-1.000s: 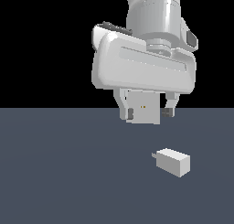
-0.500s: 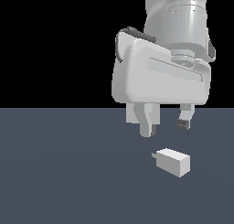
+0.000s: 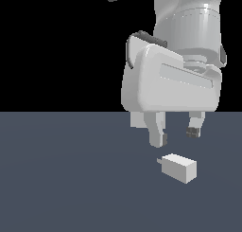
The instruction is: Plug the charger into the wall socket.
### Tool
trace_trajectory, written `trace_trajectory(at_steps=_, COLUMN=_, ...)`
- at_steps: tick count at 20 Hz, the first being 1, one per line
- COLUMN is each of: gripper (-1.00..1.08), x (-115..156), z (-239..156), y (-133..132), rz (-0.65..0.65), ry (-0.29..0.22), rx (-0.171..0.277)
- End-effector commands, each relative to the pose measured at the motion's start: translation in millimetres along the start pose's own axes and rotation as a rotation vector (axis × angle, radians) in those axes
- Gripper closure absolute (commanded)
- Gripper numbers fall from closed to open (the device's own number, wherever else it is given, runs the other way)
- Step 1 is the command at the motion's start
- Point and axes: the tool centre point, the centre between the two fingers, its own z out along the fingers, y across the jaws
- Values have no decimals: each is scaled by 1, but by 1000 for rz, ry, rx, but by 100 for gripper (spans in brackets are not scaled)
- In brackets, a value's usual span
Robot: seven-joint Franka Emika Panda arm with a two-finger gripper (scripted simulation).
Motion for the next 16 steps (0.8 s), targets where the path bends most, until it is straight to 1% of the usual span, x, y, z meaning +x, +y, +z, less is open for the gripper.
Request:
trace_trajectory(at_steps=1, gripper=-92, x=0, z=3, y=0, rz=0, ry=0, rx=0)
trace_trajectory(at_steps=11, gripper=-92, x=-3, z=41, y=0, rz=-3, ry=0, rx=0)
trace_trajectory(at_steps=16, gripper=-92, x=-3, z=49, y=0, rz=-4, ry=0, rx=0)
